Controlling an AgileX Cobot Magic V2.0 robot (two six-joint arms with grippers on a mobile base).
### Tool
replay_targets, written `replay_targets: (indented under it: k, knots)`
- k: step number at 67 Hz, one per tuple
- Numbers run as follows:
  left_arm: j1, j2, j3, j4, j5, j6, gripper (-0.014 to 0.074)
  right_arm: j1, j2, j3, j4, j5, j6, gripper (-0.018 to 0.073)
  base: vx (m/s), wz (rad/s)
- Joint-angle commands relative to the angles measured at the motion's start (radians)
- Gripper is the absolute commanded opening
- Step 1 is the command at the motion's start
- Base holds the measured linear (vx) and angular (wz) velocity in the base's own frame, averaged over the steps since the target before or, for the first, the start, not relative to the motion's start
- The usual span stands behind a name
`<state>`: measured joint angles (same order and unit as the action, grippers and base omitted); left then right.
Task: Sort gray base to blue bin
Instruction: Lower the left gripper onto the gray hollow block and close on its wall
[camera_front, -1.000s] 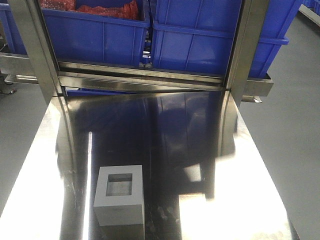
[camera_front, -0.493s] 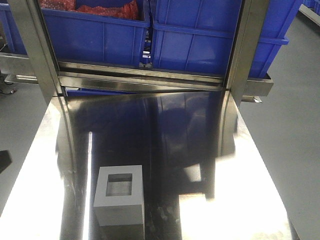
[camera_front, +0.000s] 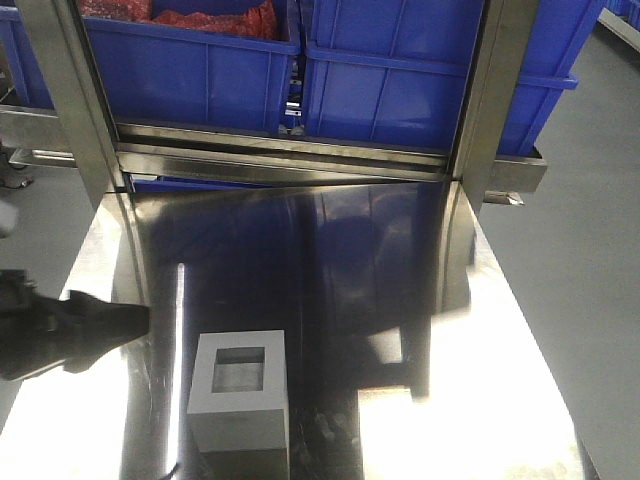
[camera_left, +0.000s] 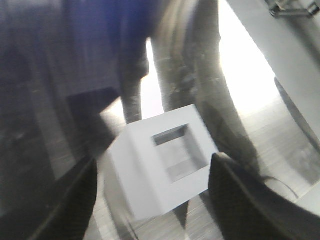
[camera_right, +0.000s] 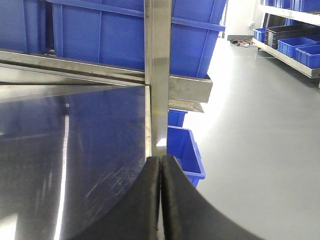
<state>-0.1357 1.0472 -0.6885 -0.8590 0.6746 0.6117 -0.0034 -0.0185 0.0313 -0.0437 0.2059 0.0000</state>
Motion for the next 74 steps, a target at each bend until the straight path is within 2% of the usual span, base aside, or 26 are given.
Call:
replay_targets:
  k: [1, 5, 8, 11, 15, 22, 25, 30, 33, 37, 54, 74]
  knots:
    - [-0.098, 0.035, -0.062, -0.027, -0.089, -0.033, 0.0463, -0.002, -0.008, 0.006, -0.009, -0.079, -0.012, -0.0005, 0.0, 0.0]
    - [-0.175, 0.071, -0.085, 0.031, -0.122, -0.085, 0.0463, -0.002, -0.008, 0.006, -0.009, -0.079, -0.012, -0.0005, 0.0, 0.0]
    - [-0.216, 0.099, -0.1, 0.11, -0.14, -0.142, 0.0463, -0.002, -0.008, 0.006, -0.009, -0.079, -0.012, -0.0005, 0.0, 0.0]
    - [-0.257, 0.122, -0.117, 0.2, -0.152, -0.235, 0.0463, -0.002, -0.008, 0.006, -0.009, -0.079, -0.012, -0.0005, 0.0, 0.0]
    - [-0.295, 0.154, -0.143, 0.384, -0.156, -0.398, 0.0463, -0.002, -0.008, 0.006, -0.009, -0.079, -0.012, -0.0005, 0.0, 0.0]
    - [-0.349, 0.198, -0.181, 0.656, -0.133, -0.701, 0.0463, -0.002, -0.008, 0.006, -0.009, -0.079, -0.012, -0.0005, 0.0, 0.0]
    - [-0.37, 0.217, -0.194, 0.737, -0.116, -0.819, 0.0463, -0.002, -0.008, 0.006, -0.009, -0.079, -0.012, -0.0005, 0.0, 0.0]
    - [-0.408, 0.241, -0.212, 0.827, -0.088, -0.931, 0.0463, -0.002, -0.008, 0.006, -0.009, -0.079, -0.012, -0.0005, 0.0, 0.0]
    - [-0.426, 0.258, -0.22, 0.849, -0.082, -0.972, 0.0463, -0.002, -0.008, 0.006, -0.009, -0.081, -0.012, -0.0005, 0.0, 0.0]
    - [-0.443, 0.28, -0.228, 0.859, -0.077, -0.987, 0.0463, -0.002, -0.008, 0.006, -0.009, -0.081, -0.012, -0.0005, 0.0, 0.0]
    - [-0.445, 0.393, -0.273, 0.837, -0.022, -0.989, 0.0463, -0.002, -0.008, 0.006, -0.009, -0.079, -0.012, -0.0005, 0.0, 0.0]
    - [-0.445, 0.445, -0.273, 0.832, -0.004, -1.021, 0.0463, -0.002, -0.008, 0.006, -0.009, -0.079, -0.012, -0.0005, 0.0, 0.0]
